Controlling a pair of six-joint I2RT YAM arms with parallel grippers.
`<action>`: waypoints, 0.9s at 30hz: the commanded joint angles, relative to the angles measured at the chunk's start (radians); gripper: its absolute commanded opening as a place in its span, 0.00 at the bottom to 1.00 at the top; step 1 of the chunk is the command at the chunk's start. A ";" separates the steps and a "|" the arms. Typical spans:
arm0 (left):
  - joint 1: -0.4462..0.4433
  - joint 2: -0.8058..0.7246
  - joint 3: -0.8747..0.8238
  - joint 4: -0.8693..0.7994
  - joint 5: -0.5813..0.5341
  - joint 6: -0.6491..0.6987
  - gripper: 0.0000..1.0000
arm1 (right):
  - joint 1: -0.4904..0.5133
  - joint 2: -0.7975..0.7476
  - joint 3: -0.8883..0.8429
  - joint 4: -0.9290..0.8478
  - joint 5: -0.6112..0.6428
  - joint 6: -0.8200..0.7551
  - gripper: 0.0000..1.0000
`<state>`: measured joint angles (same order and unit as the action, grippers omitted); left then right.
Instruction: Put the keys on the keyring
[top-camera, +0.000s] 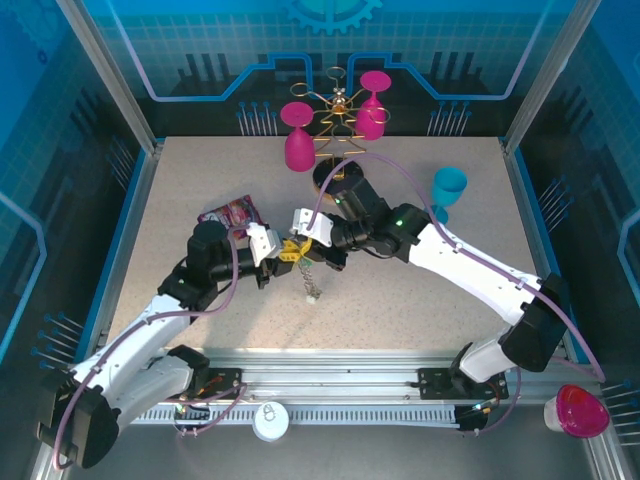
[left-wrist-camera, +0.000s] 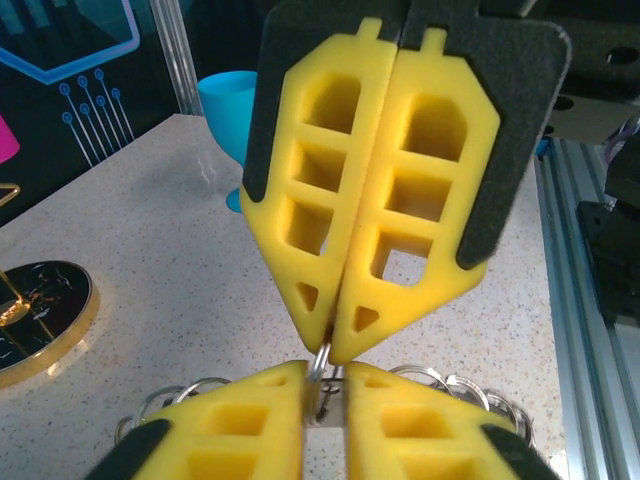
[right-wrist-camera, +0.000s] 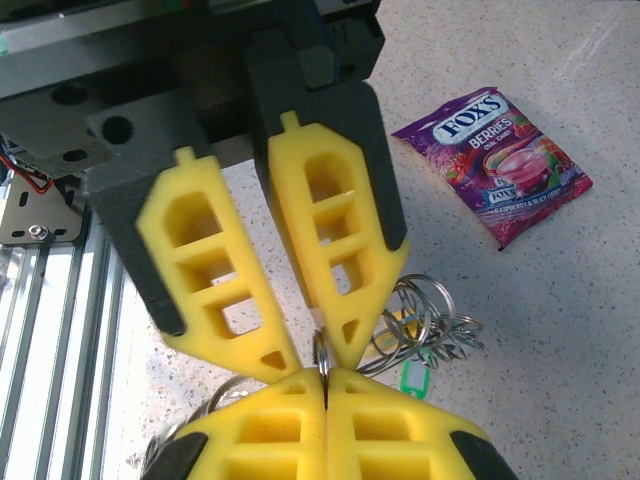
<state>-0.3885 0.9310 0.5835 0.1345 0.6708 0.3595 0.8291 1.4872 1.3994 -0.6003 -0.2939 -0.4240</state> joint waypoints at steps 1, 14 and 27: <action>0.005 0.012 0.051 -0.017 0.050 0.029 0.07 | 0.016 0.008 0.015 0.023 -0.061 -0.011 0.00; 0.005 -0.035 0.029 0.035 0.020 0.043 0.00 | -0.068 -0.162 -0.192 0.289 -0.128 0.145 0.32; 0.005 -0.070 -0.048 0.176 0.101 -0.083 0.00 | -0.100 -0.279 -0.429 0.501 -0.131 0.148 0.37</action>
<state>-0.3824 0.8757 0.5255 0.2348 0.7002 0.3145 0.7338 1.2320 1.0084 -0.2153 -0.3893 -0.2661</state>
